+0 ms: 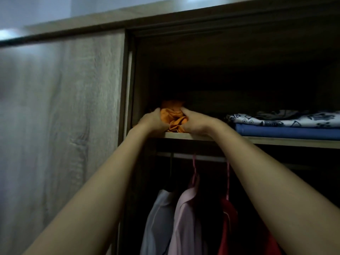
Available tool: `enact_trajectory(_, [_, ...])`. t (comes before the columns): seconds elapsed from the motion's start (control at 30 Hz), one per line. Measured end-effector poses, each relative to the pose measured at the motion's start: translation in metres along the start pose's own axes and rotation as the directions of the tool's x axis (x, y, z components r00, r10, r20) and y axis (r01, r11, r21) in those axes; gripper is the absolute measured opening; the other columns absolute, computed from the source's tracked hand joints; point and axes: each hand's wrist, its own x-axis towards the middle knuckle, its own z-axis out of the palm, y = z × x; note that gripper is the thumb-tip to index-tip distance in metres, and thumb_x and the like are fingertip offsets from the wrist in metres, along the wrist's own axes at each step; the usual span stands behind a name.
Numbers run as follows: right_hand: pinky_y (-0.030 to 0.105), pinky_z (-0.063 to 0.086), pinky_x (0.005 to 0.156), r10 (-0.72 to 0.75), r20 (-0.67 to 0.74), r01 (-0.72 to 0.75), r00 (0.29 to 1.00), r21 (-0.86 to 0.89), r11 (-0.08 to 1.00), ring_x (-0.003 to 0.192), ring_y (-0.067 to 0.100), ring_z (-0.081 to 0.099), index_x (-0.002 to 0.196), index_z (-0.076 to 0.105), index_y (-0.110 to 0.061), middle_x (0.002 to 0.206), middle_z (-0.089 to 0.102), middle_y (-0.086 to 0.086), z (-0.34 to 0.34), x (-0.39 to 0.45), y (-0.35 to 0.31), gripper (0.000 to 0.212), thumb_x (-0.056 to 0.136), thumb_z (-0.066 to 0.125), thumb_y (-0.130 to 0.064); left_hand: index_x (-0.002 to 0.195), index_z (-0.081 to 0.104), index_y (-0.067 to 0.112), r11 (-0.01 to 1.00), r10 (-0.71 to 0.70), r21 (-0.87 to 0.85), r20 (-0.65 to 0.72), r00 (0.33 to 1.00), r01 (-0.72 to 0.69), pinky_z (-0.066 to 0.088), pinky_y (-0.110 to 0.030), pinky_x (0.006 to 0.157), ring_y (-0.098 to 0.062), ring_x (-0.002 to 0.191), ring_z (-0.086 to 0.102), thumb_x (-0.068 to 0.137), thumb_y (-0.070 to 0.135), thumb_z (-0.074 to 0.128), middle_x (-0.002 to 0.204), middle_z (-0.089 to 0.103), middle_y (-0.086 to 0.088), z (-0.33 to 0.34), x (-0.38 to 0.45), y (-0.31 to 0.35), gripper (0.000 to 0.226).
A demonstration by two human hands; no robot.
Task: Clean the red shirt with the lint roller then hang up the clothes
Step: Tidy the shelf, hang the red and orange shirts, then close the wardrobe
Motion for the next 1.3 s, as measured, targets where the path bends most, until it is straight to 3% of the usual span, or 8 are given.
enact_trajectory(0.13, [0.024,0.038,0.065,-0.085,-0.07,0.083,0.994,-0.027,0.996,0.085,0.016,0.055,0.123,0.052,-0.029,0.101,0.058,-0.001,-0.001,-0.014,-0.003,0.037,0.088,0.06,-0.021,0.076,0.051,0.023,0.989,0.124,0.083,0.0,0.992,-0.123,0.046,-0.034,0.071,-0.019,0.072,0.057,0.09,0.03,0.055,0.078,0.058,-0.001,-0.009,-0.017,0.008,0.016])
enact_trajectory(0.33, [0.009,0.042,0.056,-0.268,-0.395,0.286,0.878,-0.015,0.958,0.068,0.0,0.059,0.108,0.062,-0.031,0.08,0.064,-0.009,0.007,-0.077,-0.002,0.02,0.089,0.056,-0.026,0.077,0.058,0.021,0.949,0.316,0.039,-0.143,0.938,-0.314,0.055,-0.04,0.066,-0.023,0.067,0.065,0.089,0.041,0.05,0.074,0.065,-0.004,-0.019,-0.083,0.017,0.025])
enact_trajectory(0.47, [0.03,0.046,0.061,-0.26,-0.513,0.361,0.818,0.105,0.927,0.067,0.019,0.06,0.093,0.067,-0.014,0.075,0.066,0.009,0.016,-0.123,0.0,0.02,0.091,0.047,-0.019,0.074,0.06,0.026,0.914,0.399,0.159,-0.196,0.896,-0.372,0.047,-0.032,0.056,-0.014,0.059,0.059,0.091,0.046,0.048,0.065,0.059,0.003,-0.021,-0.129,0.03,0.03])
enact_trajectory(0.6, [0.041,0.046,0.064,-0.151,-0.4,0.231,0.904,0.161,0.959,0.071,0.031,0.059,0.079,0.063,0.004,0.075,0.063,0.022,0.029,-0.17,0.013,0.038,0.088,0.038,-0.024,0.06,0.057,0.016,0.93,0.364,-0.043,-0.021,0.931,-0.364,0.04,-0.033,0.05,-0.01,0.047,0.053,0.09,0.05,0.051,0.055,0.056,0.0,0.002,-0.161,0.017,0.046])
enact_trajectory(0.8, [0.028,0.045,0.067,0.018,-0.08,0.008,0.997,0.316,0.949,0.07,0.006,0.059,0.09,0.071,-0.012,0.076,0.067,-0.004,0.046,-0.209,0.051,0.027,0.095,0.046,-0.02,0.074,0.065,0.004,0.961,0.267,-0.109,0.145,0.953,-0.253,0.044,-0.037,0.065,-0.018,0.068,0.06,0.093,0.041,0.051,0.075,0.065,-0.014,0.055,-0.181,-0.008,0.044])
enact_trajectory(1.0, [0.036,0.046,0.082,0.209,-0.173,-0.094,0.963,0.509,0.856,0.086,0.018,0.064,0.096,0.075,-0.022,0.094,0.074,0.006,0.033,-0.236,0.084,0.019,0.093,0.057,-0.02,0.091,0.065,0.035,0.918,0.28,-0.364,0.312,0.908,-0.158,0.05,-0.018,0.076,0.005,0.076,0.061,0.091,0.028,0.059,0.085,0.066,0.022,0.075,-0.2,-0.033,0.009])
enact_trajectory(1.17, [0.031,0.052,0.071,0.408,-0.171,-0.225,0.897,0.618,0.753,0.073,0.014,0.067,0.085,0.076,-0.026,0.082,0.073,0.002,0.033,-0.249,0.099,0.018,0.092,0.06,-0.027,0.102,0.071,0.023,0.962,0.231,-0.262,0.616,0.754,-0.08,0.052,-0.022,0.084,-0.005,0.094,0.064,0.093,0.026,0.053,0.097,0.071,0.011,0.09,-0.201,-0.05,0.02])
enact_trajectory(1.3, [0.027,0.055,0.063,0.52,-0.153,-0.275,0.841,0.706,0.653,0.075,0.016,0.068,0.092,0.073,-0.021,0.082,0.071,0.005,0.037,-0.255,0.097,0.014,0.092,0.06,-0.025,0.096,0.073,0.027,0.972,0.18,-0.231,0.566,0.805,-0.055,0.049,-0.025,0.084,-0.001,0.09,0.064,0.098,0.03,0.048,0.096,0.071,0.012,0.091,-0.193,-0.059,0.025])
